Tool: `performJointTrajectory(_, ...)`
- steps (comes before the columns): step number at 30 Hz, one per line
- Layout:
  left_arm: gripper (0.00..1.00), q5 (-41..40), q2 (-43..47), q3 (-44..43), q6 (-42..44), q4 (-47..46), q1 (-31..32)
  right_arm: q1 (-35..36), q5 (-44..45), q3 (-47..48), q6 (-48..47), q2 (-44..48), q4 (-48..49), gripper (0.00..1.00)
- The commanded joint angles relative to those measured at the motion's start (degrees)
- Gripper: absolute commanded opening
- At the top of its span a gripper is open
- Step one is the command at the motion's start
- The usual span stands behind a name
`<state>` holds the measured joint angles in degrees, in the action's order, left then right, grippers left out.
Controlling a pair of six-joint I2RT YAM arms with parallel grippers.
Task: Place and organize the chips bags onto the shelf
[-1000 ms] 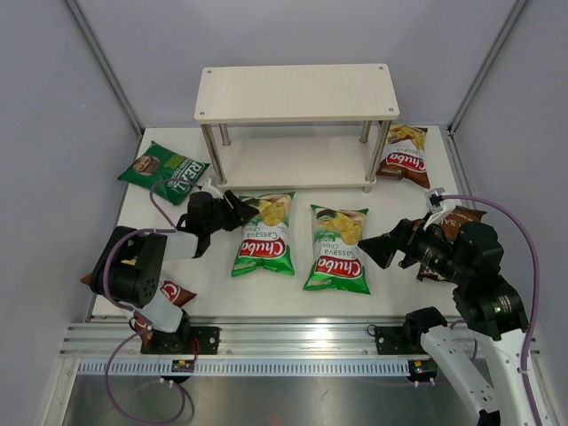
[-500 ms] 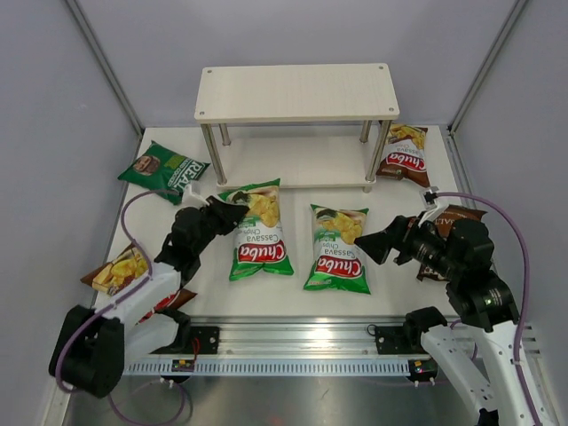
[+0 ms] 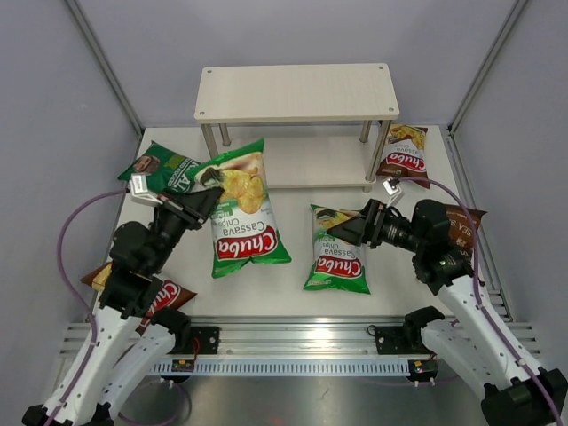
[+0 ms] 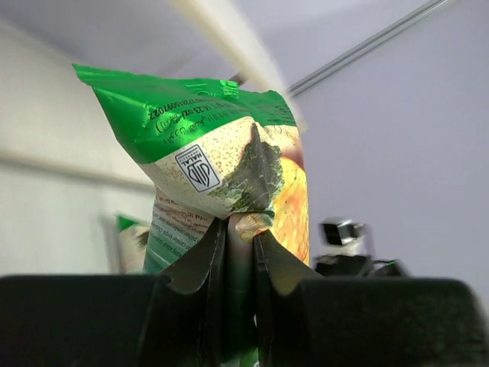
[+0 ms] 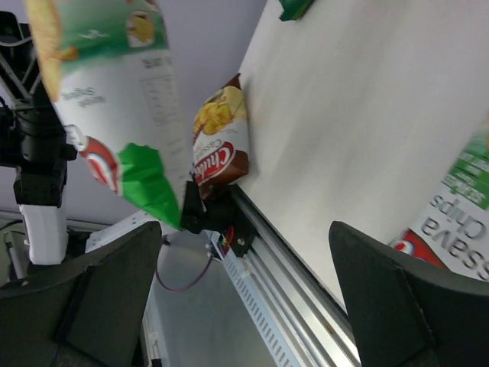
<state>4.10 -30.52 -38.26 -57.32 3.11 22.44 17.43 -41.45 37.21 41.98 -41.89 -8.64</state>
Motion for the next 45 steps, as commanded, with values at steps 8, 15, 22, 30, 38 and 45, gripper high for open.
performJointTrajectory(8,0.00,-13.06,-9.81,-19.92,-12.17,-5.72,0.33,30.25,22.52,0.58,6.46,-10.31,37.37,1.00)
performJointTrajectory(15,0.00,-16.14,-10.00,-17.91,-22.12,-12.25,0.94,42.07,38.97,0.23,-1.63,-18.31,59.08,0.99)
performJointTrajectory(22,0.00,-17.29,-6.57,-11.13,-26.79,-16.21,1.73,43.13,44.17,3.38,-3.83,-22.71,64.82,0.99)
performJointTrajectory(30,0.00,-11.40,-8.94,-9.64,-28.81,-18.23,2.61,43.13,49.52,9.10,-6.20,-23.68,59.89,0.99)
performJointTrajectory(38,0.00,-10.25,-9.91,-7.62,-27.15,-19.46,7.00,43.04,53.30,11.83,-9.01,-22.98,54.72,1.00)
performJointTrajectory(45,0.00,-8.76,-9.73,-6.31,-26.00,-21.30,10.17,43.04,55.69,11.83,-10.51,-22.01,54.52,0.97)
